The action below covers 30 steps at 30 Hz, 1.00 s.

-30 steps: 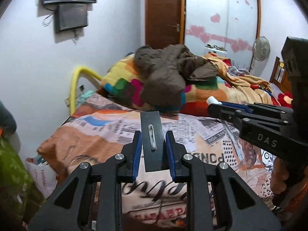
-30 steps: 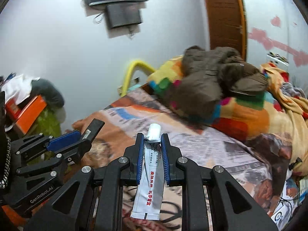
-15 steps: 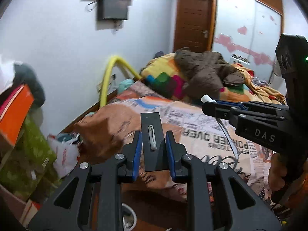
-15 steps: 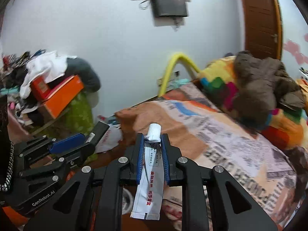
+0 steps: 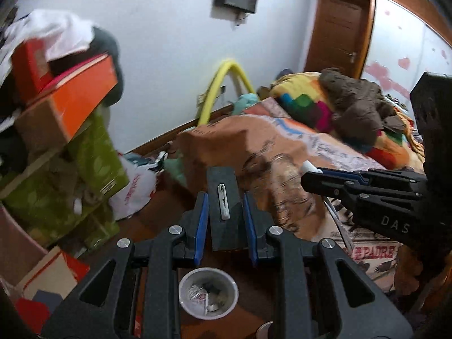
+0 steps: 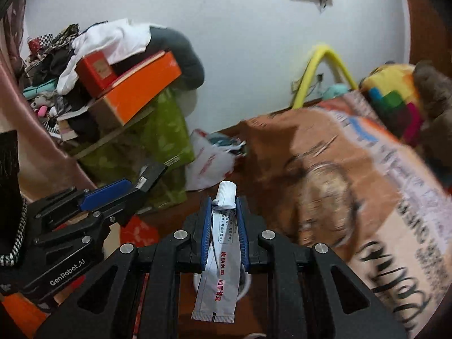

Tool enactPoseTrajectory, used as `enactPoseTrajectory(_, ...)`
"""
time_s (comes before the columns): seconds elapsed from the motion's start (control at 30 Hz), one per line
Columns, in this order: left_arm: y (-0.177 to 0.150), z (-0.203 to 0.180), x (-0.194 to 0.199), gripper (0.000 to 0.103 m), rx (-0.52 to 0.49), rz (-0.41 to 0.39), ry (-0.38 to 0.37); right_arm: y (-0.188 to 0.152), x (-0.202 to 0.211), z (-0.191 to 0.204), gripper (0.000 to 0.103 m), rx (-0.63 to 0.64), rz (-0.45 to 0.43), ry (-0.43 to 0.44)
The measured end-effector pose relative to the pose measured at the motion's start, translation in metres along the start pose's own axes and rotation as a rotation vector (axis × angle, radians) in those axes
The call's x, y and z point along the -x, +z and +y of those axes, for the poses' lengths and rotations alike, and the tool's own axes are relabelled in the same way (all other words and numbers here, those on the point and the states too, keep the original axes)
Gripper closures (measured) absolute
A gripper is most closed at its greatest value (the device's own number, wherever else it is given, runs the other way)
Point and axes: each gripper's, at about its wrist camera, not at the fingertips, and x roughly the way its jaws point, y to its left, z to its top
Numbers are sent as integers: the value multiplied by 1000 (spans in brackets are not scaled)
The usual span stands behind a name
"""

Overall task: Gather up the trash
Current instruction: 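Carry the white tube and black razor over the white bin with both tools, then open both tools to drop the tube and razor into the bin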

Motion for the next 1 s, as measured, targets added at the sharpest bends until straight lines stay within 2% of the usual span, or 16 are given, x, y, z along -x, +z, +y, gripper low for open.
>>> enactPoseTrajectory(0.17, -28, 27, -17, 79, 42, 33, 24, -18, -39, 3, 87, -31, 76, 25)
enactPoseTrajectory(0.33, -61, 48, -48, 79, 96, 104, 19, -38, -76, 3, 87, -52, 168, 21)
enactPoseTrajectory(0.73, -133, 77, -115, 79, 202, 289, 16, -76, -142, 8, 87, -57, 335, 26)
enactPoseTrajectory(1.0, -168, 90, -149, 79, 277, 379, 9, -96, -177, 9, 86, -53, 426, 27)
